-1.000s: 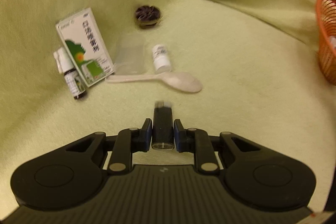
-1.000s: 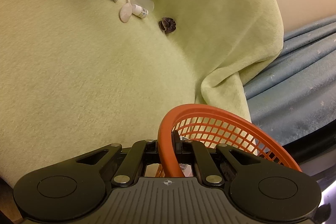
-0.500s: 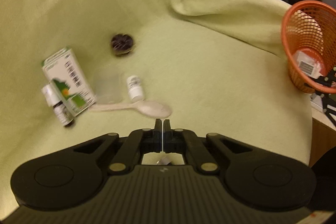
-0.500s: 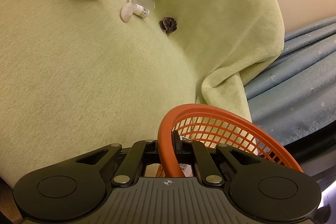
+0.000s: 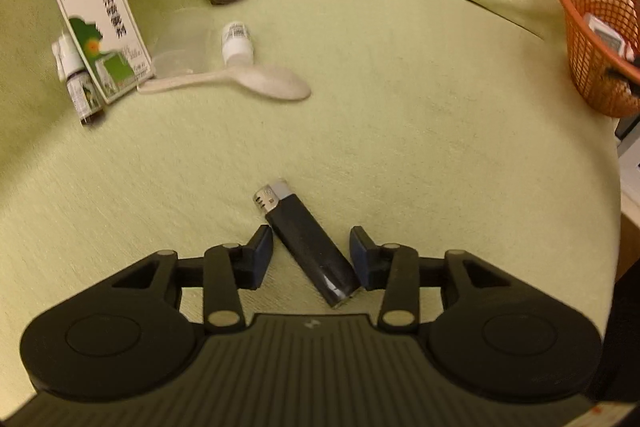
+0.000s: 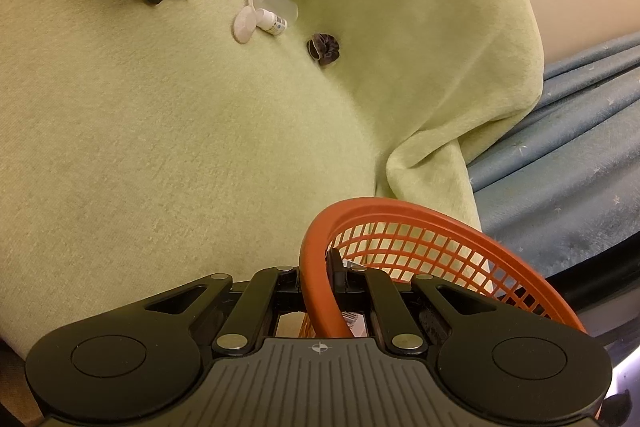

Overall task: Organize objects
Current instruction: 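Lift the lighter with the left tool and adjust the grip, then carry the lighter with the left tool into the wastebasket and release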

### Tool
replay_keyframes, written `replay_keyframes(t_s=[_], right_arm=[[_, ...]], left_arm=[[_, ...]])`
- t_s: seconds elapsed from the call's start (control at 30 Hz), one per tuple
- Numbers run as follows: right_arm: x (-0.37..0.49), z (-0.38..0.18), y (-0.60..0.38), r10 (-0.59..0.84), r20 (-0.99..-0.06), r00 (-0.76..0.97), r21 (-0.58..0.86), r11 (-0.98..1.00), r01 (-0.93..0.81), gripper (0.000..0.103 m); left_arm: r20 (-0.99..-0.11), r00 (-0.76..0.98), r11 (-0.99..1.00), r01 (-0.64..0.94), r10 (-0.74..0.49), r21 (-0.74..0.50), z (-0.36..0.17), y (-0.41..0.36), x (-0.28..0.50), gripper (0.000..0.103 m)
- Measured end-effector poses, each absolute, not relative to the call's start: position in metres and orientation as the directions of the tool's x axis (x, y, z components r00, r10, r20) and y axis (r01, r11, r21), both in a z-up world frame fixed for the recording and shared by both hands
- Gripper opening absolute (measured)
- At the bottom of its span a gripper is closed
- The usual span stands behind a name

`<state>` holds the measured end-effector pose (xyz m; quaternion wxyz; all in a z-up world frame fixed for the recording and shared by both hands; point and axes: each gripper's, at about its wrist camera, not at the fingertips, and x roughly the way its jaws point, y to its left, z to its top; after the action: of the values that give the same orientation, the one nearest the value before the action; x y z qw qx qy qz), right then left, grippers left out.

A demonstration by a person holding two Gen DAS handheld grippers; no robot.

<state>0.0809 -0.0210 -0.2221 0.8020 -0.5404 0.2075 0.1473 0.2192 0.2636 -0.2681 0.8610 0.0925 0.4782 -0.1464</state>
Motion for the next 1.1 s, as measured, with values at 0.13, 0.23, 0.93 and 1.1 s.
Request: replay_keyframes(t_s=[0.13, 0.23, 0.93, 1.1], right_arm=[[0.082, -0.221, -0.022, 0.009, -0.489, 0.872, -0.808, 0.373, -0.457, 0.002], [0.083, -0.222, -0.020, 0.008, -0.489, 0.872, -0.806, 0.376, -0.456, 0.002], [0.081, -0.224, -0.019, 0.011, -0.495, 0.869, -0.805, 0.371, -0.463, 0.002], [0.081, -0.224, -0.019, 0.010, -0.495, 0.869, -0.805, 0.372, -0.463, 0.002]], left_arm=[[-0.856, 0.496, 0.942, 0.335, -0.144, 0.035, -0.263, 0.275, 0.219, 0.020], [-0.856, 0.501, 0.943, 0.329, -0.129, 0.050, -0.263, 0.282, 0.218, 0.020], [-0.818, 0.536, 0.919, 0.394, -0.208, 0.024, -0.226, 0.267, 0.226, 0.017], [-0.796, 0.548, 0.897, 0.442, -0.258, 0.013, -0.203, 0.252, 0.232, 0.017]])
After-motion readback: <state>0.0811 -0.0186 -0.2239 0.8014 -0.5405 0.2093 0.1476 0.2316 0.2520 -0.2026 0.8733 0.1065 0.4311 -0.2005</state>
